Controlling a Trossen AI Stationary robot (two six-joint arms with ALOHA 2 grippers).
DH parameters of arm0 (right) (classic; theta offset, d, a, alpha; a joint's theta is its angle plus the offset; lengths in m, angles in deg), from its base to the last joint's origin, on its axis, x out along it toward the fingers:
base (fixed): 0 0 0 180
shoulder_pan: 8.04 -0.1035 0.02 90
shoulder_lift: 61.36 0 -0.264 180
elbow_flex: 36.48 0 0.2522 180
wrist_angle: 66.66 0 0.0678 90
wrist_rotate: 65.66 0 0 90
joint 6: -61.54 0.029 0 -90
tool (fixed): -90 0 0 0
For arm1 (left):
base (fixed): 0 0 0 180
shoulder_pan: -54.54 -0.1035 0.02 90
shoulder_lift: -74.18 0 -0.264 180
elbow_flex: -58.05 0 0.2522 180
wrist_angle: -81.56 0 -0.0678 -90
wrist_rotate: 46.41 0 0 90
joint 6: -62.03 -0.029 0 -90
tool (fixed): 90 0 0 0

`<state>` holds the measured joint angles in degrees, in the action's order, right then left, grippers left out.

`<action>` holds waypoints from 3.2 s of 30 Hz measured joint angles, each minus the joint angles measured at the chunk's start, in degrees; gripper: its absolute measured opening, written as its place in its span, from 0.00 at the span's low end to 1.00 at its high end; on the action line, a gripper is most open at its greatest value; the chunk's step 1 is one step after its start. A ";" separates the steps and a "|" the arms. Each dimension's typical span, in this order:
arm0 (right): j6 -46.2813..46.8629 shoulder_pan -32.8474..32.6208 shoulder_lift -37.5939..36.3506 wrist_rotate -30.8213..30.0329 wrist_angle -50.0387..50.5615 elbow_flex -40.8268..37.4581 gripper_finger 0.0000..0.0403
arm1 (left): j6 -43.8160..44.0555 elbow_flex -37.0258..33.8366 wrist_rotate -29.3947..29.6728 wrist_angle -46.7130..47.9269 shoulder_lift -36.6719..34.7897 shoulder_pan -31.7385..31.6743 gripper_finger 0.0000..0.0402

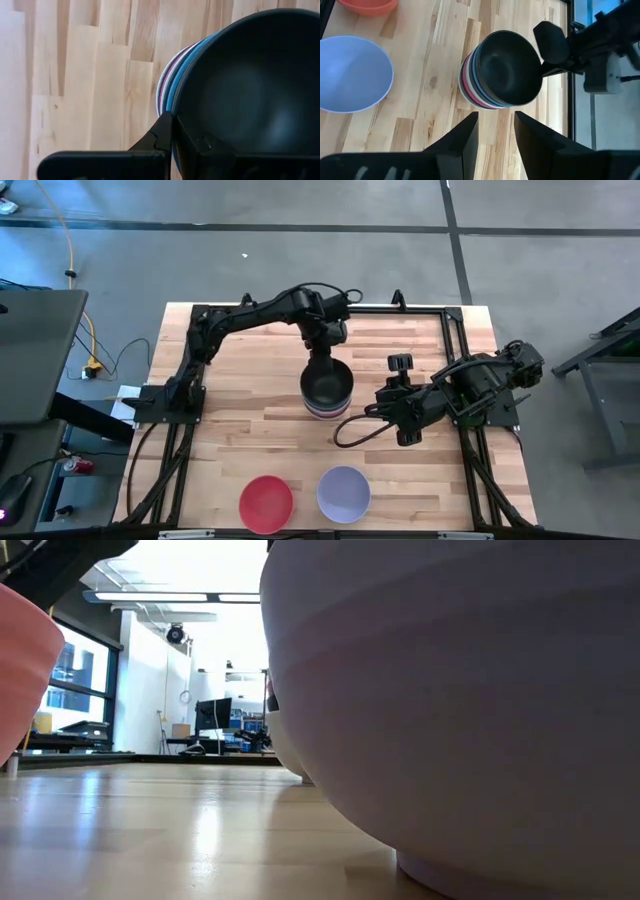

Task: Nest bowls inside each other
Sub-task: Stack the black bowl on top of the blue bowl, then stack the purple bowl on top of the black bowl

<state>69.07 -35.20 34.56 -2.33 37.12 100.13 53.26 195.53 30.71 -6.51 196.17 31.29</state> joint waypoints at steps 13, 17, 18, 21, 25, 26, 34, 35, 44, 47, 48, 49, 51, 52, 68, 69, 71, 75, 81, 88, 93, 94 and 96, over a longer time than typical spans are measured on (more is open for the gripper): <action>-0.44 0.00 0.00 0.00 0.00 0.00 0.29 | -0.44 0.00 -0.22 -0.05 0.59 0.02 0.01; -0.02 0.00 0.00 0.01 0.00 0.00 0.29 | -0.46 0.00 -0.33 -0.05 0.65 0.02 0.10; -0.02 0.00 0.00 0.01 0.00 0.00 0.29 | -0.46 0.00 -0.48 -0.06 0.66 0.02 0.13; -0.02 0.00 0.00 0.02 0.00 0.00 0.29 | -0.73 0.00 -0.51 -0.20 0.65 0.04 0.24; 0.15 0.00 0.00 0.02 -0.02 0.00 0.29 | -1.48 0.13 -0.61 -0.90 -0.25 0.04 0.38; 0.14 0.00 0.00 0.02 0.00 0.00 0.29 | -1.50 0.27 -0.82 -0.95 -0.59 0.04 0.41; 0.85 0.00 0.00 0.35 0.00 0.00 0.29 | -3.93 6.09 -1.95 5.73 -1.13 0.00 0.52; 1.11 -0.01 0.00 0.38 0.00 0.00 0.29 | -4.39 7.27 -1.95 8.27 -1.13 0.00 0.52; 0.83 -1.07 0.00 0.87 0.00 0.00 0.29 | -4.81 9.18 -5.35 11.84 -8.66 1.26 0.52; 1.66 -1.25 -0.02 2.60 -0.01 0.00 0.29 | -4.01 9.14 -5.30 11.83 -11.22 3.16 0.52; 2.42 -1.25 -0.02 4.47 -0.01 0.00 0.29 | -3.88 9.06 -5.21 11.83 -12.35 3.52 0.52; 3.09 -1.25 -0.02 6.67 -0.01 0.00 0.29 | -3.56 9.03 -4.96 11.83 -13.65 4.00 0.52; 4.92 -1.25 -0.02 10.95 0.00 0.00 0.29 | -2.52 9.05 -4.97 11.84 -16.75 5.51 0.52; 6.18 -1.35 -0.02 12.94 0.00 0.00 0.29 | -2.47 9.07 -4.98 11.82 -18.34 6.14 0.52; 23.14 -2.51 7.30 17.31 -0.26 0.00 0.29 | 6.62 2.85 9.51 11.79 -37.26 26.78 0.52; 23.60 -2.51 8.59 17.97 -0.30 0.00 0.29 | 7.52 1.06 10.87 11.71 -38.49 28.22 0.52; 23.76 -2.54 10.84 18.80 -0.48 0.00 0.29 | 9.31 -2.85 12.90 11.04 -40.87 30.61 0.52; 25.40 -2.68 15.28 18.88 -1.02 0.00 0.29 | 12.41 -11.01 15.37 7.93 -45.60 34.54 0.52; 29.71 -3.82 21.24 18.44 -3.31 0.00 0.29 | 15.77 -23.49 17.33 1.58 -53.43 39.52 0.52; 35.78 -6.17 27.76 14.63 -3.05 0.00 0.29 | 18.97 -34.94 19.97 -4.31 -60.53 43.26 0.52; 38.95 -7.50 31.95 14.59 -2.34 0.00 0.29 | 19.19 -39.80 20.89 -7.27 -62.78 44.60 0.52; 39.35 -7.78 32.64 14.72 -2.19 0.00 0.29 | 19.16 -40.50 20.91 -7.71 -62.97 44.77 0.52; 40.70 -8.18 33.46 14.75 -1.98 -0.01 0.29 | 19.16 -41.40 20.98 -8.13 -63.14 45.05 0.52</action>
<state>109.78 -43.37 68.02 12.42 35.14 100.12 72.42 154.14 51.69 -14.64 133.03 76.34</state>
